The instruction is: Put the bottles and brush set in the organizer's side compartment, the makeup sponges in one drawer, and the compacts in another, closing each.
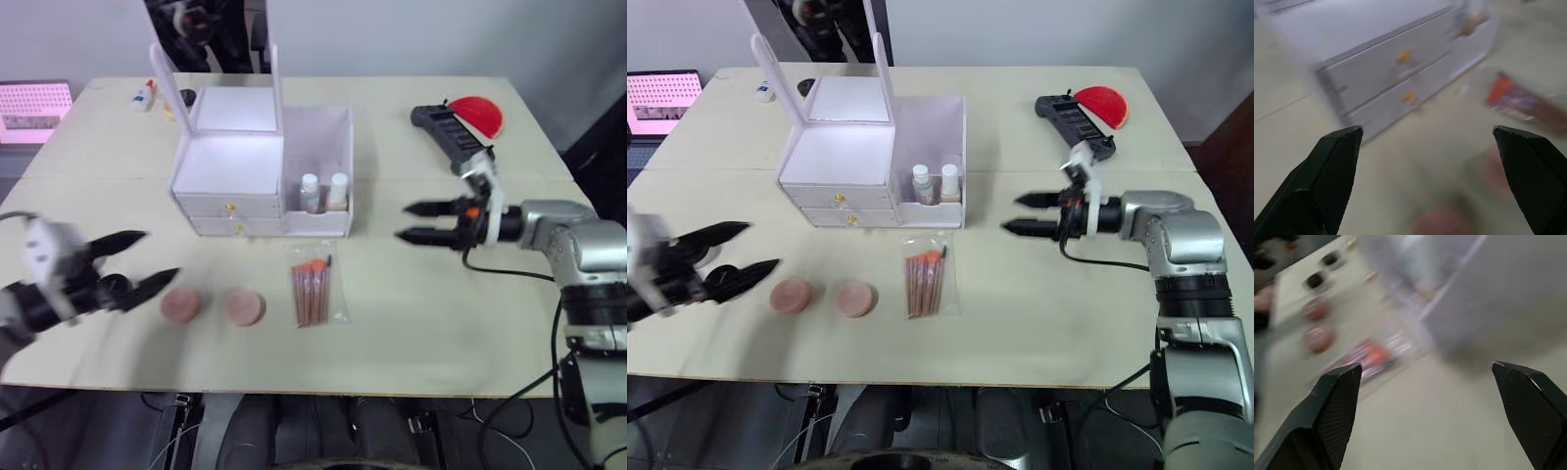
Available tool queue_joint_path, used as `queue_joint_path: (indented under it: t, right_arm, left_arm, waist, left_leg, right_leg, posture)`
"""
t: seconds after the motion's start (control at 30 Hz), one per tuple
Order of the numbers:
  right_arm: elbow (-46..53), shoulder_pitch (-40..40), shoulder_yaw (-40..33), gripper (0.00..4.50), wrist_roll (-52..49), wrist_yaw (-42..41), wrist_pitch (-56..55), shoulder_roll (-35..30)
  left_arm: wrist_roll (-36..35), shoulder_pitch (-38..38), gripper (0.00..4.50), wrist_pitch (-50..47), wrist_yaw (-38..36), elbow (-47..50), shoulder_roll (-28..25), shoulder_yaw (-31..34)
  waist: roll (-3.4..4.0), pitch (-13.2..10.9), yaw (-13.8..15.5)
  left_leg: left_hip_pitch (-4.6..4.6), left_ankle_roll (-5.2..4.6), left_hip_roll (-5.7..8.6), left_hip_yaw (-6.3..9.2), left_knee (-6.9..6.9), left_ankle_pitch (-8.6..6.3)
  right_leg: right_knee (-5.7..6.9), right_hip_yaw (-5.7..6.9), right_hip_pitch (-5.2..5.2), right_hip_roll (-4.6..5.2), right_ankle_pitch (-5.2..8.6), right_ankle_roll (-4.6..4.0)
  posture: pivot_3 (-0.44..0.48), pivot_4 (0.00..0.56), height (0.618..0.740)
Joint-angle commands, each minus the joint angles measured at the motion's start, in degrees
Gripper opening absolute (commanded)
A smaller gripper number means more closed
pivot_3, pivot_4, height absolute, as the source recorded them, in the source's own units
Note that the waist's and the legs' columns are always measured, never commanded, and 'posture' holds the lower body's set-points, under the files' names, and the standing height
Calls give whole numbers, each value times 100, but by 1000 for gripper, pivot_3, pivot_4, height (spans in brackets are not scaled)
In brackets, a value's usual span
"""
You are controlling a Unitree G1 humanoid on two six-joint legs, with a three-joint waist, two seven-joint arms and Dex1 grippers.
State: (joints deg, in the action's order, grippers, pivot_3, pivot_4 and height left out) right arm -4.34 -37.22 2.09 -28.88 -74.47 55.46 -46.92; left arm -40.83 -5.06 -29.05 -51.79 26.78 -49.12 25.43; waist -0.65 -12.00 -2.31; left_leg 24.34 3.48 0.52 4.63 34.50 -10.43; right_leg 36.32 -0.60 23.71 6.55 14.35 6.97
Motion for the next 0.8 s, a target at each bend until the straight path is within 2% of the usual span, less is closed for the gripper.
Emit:
queue_joint_path:
  t: [0.03,0.07,0.17,0.33,0.4,0.53,0.8]
  right_arm:
    - [612,-281,-21,4451,-623,301,1525,-63]
    - [594,-392,23,4451,-756,487,2114,91]
    - [360,-593,-48,4500,-922,1184,3337,773]
    - [232,-490,-23,4500,-1442,2019,3704,1351]
    - [34,-477,-50,4500,-1492,2412,3704,1519]
    - [-463,-553,-327,4500,-1573,3057,3704,1841]
    - [-872,-555,-459,4500,-1982,3955,3704,2360]
  left_arm:
    - [-178,555,4500,-398,363,507,121,-746]
    - [235,718,4500,-275,384,544,100,-1188]
    - [663,993,3596,-214,566,576,308,-1873]
    - [1099,1178,972,-252,726,421,591,-2590]
    - [1226,1311,71,-360,828,320,716,-2821]
    - [1543,1512,71,-714,896,141,718,-3281]
    - [1727,1898,71,-1047,1057,-205,1263,-3755]
  waist:
    - [-2,1,5]
    - [-7,4,-11]
    - [-13,8,-33]
    - [-13,8,30]
    - [-15,9,76]
    - [-15,9,124]
    - [-17,11,89]
  left_leg:
    - [0,0,-2,1,8,0]
    - [-1,0,-4,1,17,0]
    - [-7,0,-14,0,39,0]
    - [5,-1,-24,7,52,0]
    - [7,-1,-24,7,53,0]
    - [6,-1,-25,8,59,0]
    - [0,-2,-38,12,58,1]
  right_leg:
    - [0,0,-4,-4,1,-6]
    - [0,0,-8,-7,-1,-8]
    - [-1,-2,-22,-20,-15,-20]
    - [-1,-3,-18,-39,-22,-20]
    - [-6,-3,-21,-39,-22,-19]
    - [-11,-5,-25,-45,-31,-11]
    - [-11,-12,-27,-65,-37,-12]
  posture:
    - [0,150,740]
    - [0,150,740]
    - [0,150,740]
    - [0,150,740]
    - [0,150,740]
    - [0,150,740]
    - [0,150,740]
